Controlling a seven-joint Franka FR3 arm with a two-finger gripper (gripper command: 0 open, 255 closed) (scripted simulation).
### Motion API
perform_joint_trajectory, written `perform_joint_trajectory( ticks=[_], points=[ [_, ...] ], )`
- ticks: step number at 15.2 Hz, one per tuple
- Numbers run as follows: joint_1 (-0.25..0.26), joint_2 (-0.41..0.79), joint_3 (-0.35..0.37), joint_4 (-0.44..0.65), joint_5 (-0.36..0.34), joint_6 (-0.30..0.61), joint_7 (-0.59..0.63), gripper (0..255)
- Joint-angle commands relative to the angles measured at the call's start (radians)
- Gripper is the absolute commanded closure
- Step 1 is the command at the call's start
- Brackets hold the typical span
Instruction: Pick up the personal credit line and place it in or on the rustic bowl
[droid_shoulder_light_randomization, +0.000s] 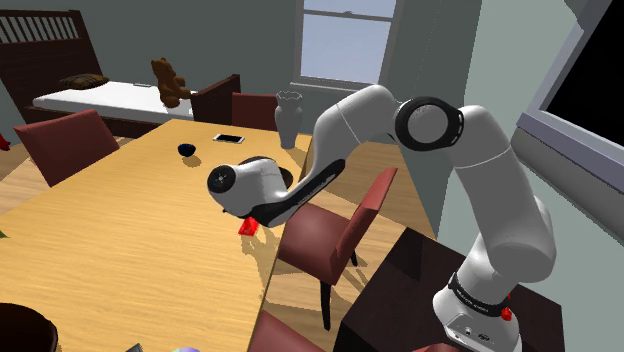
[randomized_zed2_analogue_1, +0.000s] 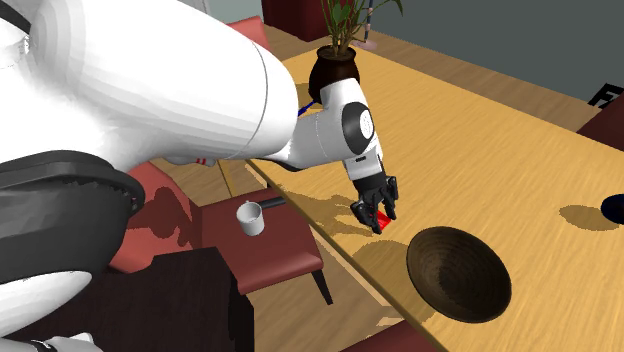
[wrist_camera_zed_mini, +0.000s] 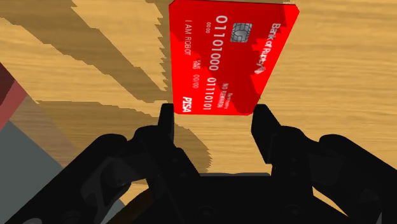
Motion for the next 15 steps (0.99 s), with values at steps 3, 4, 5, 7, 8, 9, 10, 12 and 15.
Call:
perform_joint_trajectory(
  ticks=[3,4,5,7,8,9,10,12,15],
  points=[
    [-0.009,-0.031,0.013,-0.006,0.021,-0.018,-0.022,255],
    [-0.012,-0.039,0.017,-0.007,0.027,-0.023,-0.029,255],
    [-0.014,-0.048,0.020,-0.007,0.033,-0.028,-0.035,255],
    [-0.018,-0.064,0.027,-0.008,0.044,-0.038,-0.048,255],
    [-0.021,-0.072,0.031,-0.008,0.050,-0.043,-0.054,255],
    [-0.023,-0.080,0.034,-0.008,0.056,-0.049,-0.060,255],
    [-0.025,-0.088,0.038,-0.008,0.062,-0.054,-0.067,255],
    [-0.029,-0.104,0.045,-0.007,0.073,-0.065,-0.080,255],
    [-0.034,-0.126,0.054,-0.003,0.090,-0.082,-0.100,255]
  ],
)
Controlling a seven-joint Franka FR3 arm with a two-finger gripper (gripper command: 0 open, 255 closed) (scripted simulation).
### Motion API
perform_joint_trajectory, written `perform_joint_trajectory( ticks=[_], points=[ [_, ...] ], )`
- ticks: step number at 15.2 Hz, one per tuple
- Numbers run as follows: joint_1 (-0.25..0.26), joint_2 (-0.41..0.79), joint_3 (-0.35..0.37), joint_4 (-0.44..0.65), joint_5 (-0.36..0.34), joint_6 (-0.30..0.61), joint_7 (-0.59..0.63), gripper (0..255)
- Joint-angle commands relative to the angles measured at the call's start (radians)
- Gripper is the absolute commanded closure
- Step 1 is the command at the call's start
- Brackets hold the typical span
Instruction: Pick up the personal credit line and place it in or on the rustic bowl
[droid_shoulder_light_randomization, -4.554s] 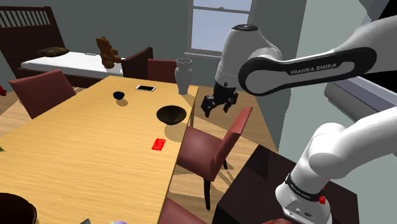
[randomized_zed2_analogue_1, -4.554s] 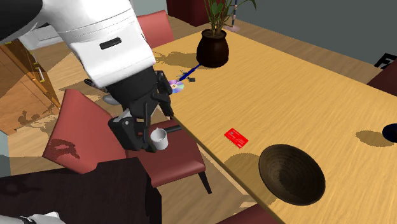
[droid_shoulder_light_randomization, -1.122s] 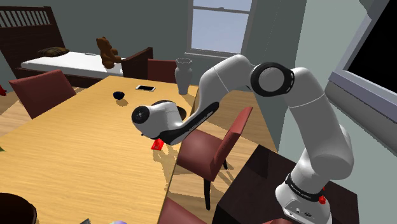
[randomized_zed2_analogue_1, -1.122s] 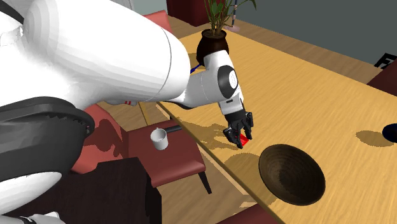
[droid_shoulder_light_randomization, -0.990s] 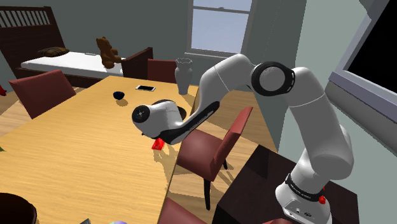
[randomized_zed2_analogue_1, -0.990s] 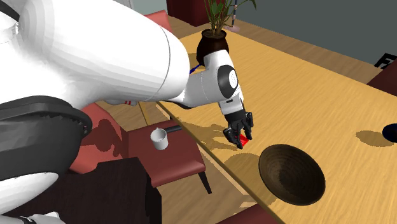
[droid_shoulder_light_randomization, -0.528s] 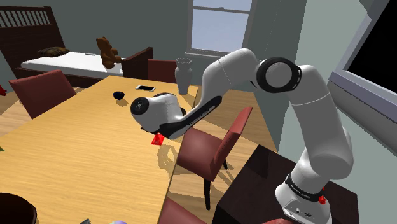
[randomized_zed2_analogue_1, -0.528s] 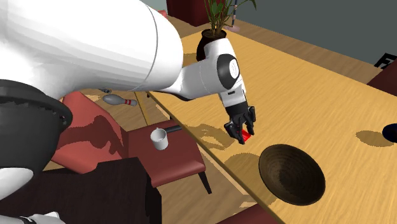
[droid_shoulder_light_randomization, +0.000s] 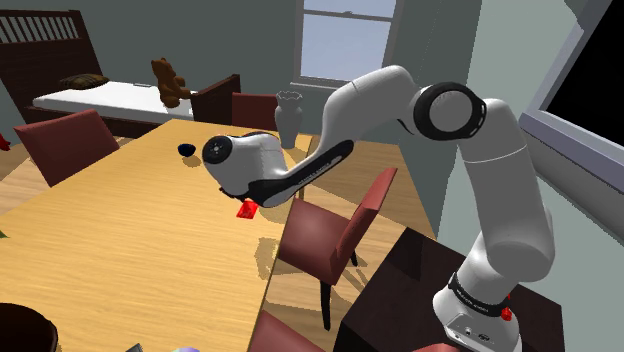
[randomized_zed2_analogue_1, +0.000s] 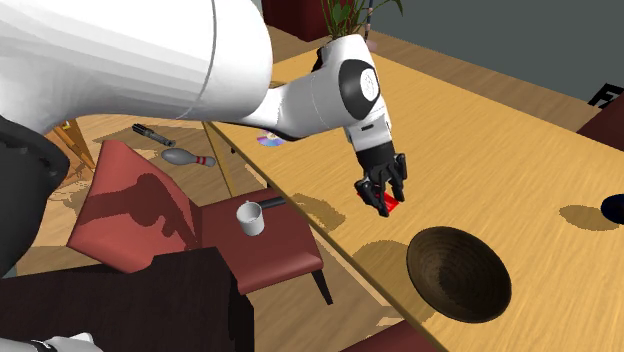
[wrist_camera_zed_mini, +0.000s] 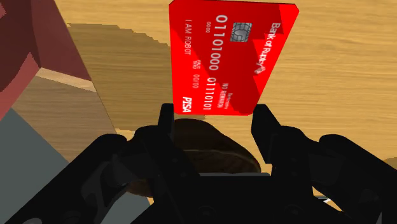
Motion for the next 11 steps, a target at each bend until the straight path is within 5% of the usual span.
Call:
perform_joint_trajectory(
  ticks=[1,11],
  points=[
    [-0.005,-0.017,0.007,0.001,0.012,-0.011,-0.014,255],
    [-0.019,-0.082,0.036,0.030,0.066,-0.073,-0.083,255]
  ],
)
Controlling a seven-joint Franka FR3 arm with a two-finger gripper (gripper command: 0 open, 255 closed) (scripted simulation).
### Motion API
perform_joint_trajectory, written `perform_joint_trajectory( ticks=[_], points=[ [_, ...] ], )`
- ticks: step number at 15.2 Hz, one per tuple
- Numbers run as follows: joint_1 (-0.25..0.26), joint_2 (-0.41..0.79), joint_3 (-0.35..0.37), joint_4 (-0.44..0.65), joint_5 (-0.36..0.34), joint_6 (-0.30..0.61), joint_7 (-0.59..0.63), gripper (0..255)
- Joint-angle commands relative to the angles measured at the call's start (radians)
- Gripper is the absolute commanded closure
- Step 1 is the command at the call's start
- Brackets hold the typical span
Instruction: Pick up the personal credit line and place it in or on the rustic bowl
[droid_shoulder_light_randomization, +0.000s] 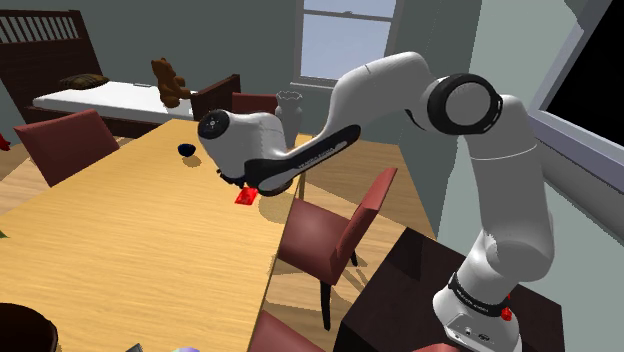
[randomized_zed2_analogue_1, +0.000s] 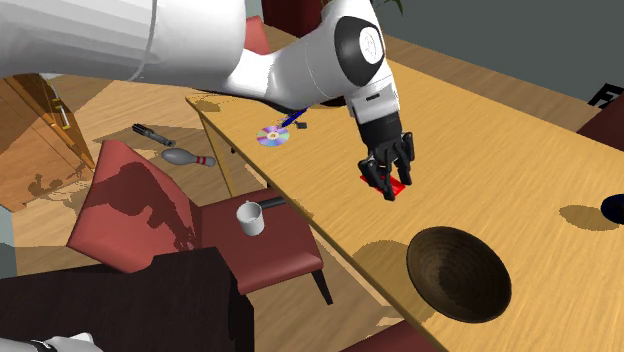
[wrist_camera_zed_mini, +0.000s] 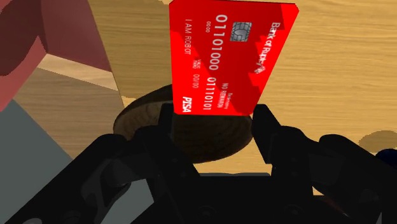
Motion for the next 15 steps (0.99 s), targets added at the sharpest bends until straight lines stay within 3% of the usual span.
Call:
perform_joint_trajectory(
  ticks=[1,8,15],
  points=[
    [-0.004,-0.011,0.004,0.007,0.010,-0.011,-0.015,255],
    [-0.112,-0.003,-0.032,0.030,0.000,0.066,-0.136,255],
    [-0.198,0.050,-0.070,0.121,-0.005,0.120,-0.270,255]
  ],
)
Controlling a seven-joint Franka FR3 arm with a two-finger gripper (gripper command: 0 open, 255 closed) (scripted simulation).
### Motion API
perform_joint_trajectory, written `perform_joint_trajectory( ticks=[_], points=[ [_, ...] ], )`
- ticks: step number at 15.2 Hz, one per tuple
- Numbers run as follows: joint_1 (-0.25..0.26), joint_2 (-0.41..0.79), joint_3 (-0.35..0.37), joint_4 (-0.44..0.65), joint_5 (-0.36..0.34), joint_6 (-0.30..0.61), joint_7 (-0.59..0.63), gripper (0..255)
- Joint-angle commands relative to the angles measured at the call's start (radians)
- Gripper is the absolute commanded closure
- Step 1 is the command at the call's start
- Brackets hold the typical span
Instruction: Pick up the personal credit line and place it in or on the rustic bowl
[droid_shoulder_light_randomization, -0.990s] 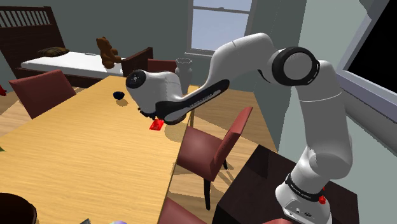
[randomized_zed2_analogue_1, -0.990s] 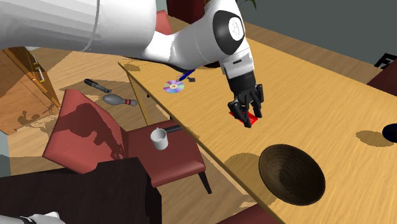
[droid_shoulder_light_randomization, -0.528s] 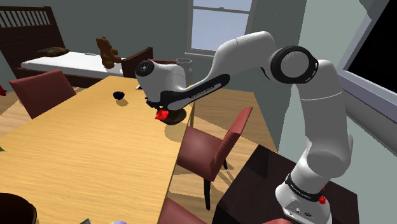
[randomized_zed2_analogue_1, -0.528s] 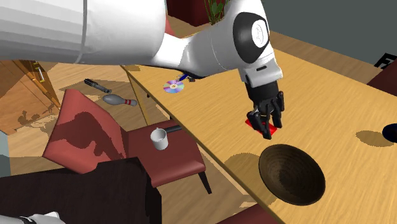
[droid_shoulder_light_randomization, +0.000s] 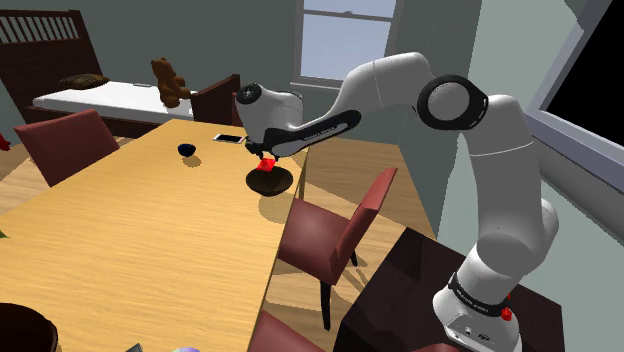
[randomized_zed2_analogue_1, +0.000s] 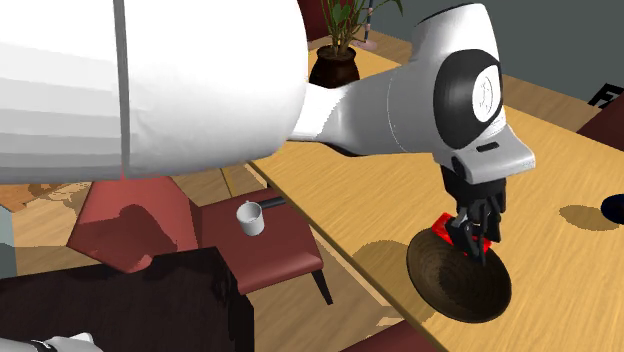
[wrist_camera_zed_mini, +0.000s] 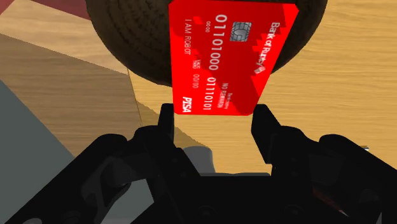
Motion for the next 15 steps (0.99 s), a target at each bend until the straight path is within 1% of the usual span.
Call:
perform_joint_trajectory(
  ticks=[1,2,15],
  points=[
    [-0.019,0.024,-0.011,0.038,-0.001,0.011,-0.040,255],
    [-0.024,0.030,-0.013,0.048,-0.001,0.014,-0.050,255],
    [-0.009,0.108,-0.051,0.011,-0.070,0.098,0.038,255]
  ],
)
